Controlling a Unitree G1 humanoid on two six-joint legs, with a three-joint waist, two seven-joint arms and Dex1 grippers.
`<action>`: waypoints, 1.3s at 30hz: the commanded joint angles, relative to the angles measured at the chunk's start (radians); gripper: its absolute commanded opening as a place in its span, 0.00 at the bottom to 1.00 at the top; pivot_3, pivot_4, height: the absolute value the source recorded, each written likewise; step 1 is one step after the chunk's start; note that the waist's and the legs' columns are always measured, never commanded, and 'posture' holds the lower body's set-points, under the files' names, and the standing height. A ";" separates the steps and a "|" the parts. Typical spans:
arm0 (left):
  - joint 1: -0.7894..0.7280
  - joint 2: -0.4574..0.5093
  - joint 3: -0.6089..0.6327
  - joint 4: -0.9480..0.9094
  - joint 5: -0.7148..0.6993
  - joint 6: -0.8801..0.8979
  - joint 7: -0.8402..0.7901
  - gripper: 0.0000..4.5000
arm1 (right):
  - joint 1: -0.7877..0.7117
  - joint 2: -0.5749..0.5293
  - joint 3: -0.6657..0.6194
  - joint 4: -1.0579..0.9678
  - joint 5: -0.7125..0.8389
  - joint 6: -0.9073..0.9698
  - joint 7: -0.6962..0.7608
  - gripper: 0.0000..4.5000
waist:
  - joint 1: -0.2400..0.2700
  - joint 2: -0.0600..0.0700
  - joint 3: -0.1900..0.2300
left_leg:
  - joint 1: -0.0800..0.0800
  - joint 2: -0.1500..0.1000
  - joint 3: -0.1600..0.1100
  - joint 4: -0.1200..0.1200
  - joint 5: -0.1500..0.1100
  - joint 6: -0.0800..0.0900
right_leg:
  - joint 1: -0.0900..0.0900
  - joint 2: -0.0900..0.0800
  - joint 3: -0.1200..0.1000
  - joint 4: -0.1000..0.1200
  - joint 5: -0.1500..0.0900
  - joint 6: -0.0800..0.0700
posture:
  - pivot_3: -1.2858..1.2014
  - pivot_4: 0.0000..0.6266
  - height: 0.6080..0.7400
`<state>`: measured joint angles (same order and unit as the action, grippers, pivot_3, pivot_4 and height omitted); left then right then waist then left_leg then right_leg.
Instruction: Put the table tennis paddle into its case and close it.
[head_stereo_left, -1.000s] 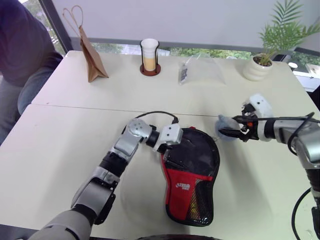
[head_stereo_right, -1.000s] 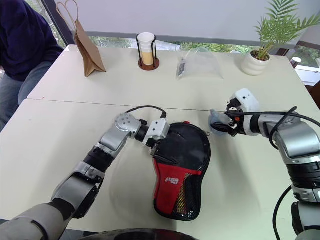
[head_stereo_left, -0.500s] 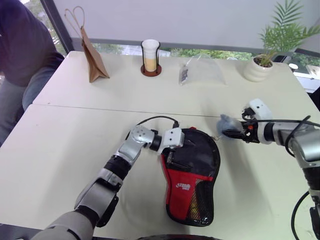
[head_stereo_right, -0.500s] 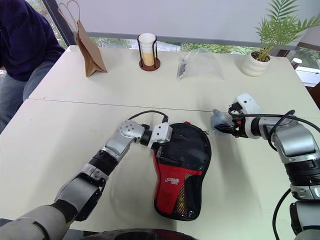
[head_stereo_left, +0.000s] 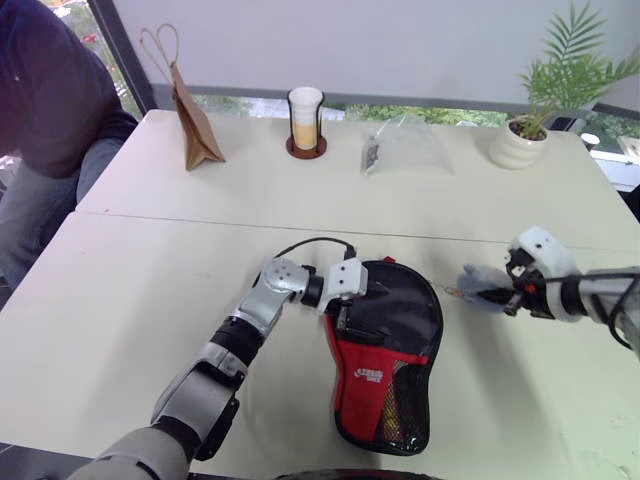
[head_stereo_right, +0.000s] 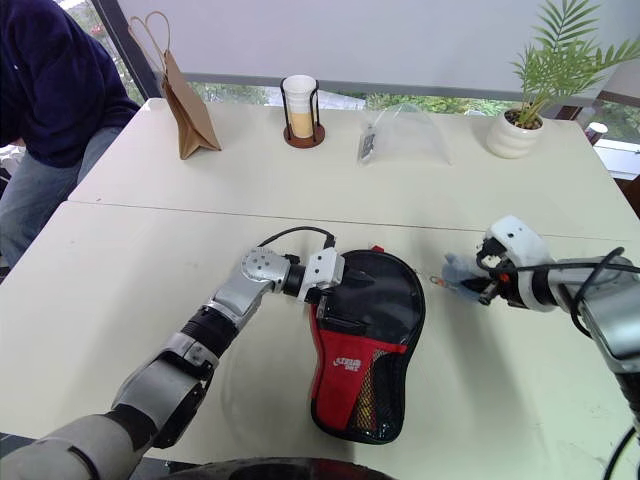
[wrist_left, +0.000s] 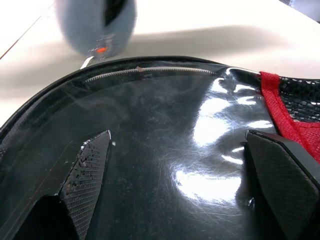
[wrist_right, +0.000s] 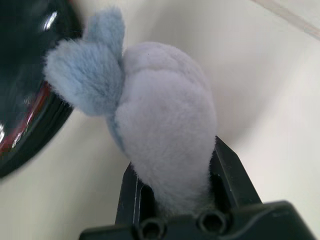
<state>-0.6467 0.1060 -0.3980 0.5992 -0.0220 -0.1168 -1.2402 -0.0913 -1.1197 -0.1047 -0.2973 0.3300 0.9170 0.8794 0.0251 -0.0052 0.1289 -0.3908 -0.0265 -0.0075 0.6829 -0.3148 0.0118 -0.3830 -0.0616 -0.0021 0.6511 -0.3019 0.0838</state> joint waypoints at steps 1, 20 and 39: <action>0.035 0.016 -0.043 0.094 0.060 0.030 0.020 1.00 | 0.068 -0.036 -0.088 -0.099 0.004 0.019 0.004 0.03 | 0.005 0.001 -0.001 | 0.001 0.000 0.000 0.000 0.000 0.000 | 0.001 0.000 0.000 -0.001 0.000 0.000 | 0.52 0.24 1.00; 0.022 -0.013 -0.041 0.120 0.057 0.024 0.043 1.00 | 0.650 -0.075 -0.291 -0.566 -0.034 -0.102 0.210 0.03 | 0.017 0.000 -0.003 | 0.005 0.000 -0.002 0.000 -0.002 0.003 | 0.008 0.000 -0.002 -0.005 0.000 0.001 | 0.52 0.24 1.00; 0.035 -0.010 -0.043 0.103 0.057 0.034 0.052 1.00 | 0.772 -0.127 -0.238 -0.632 -0.178 -0.369 0.334 0.03 | 0.018 -0.005 -0.001 | 0.006 0.000 -0.004 0.000 -0.002 0.002 | 0.010 0.000 -0.003 -0.007 0.000 0.001 | 0.52 0.24 1.00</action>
<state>-0.6553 0.0768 -0.4018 0.6421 -0.0217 -0.1160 -1.2057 0.6774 -1.2368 -0.3627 -0.8719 0.1191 0.5413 1.1548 0.0430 -0.0101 0.1283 -0.3851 -0.0264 -0.0115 0.6827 -0.3165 0.0142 -0.3730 -0.0615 -0.0048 0.6440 -0.3022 0.0846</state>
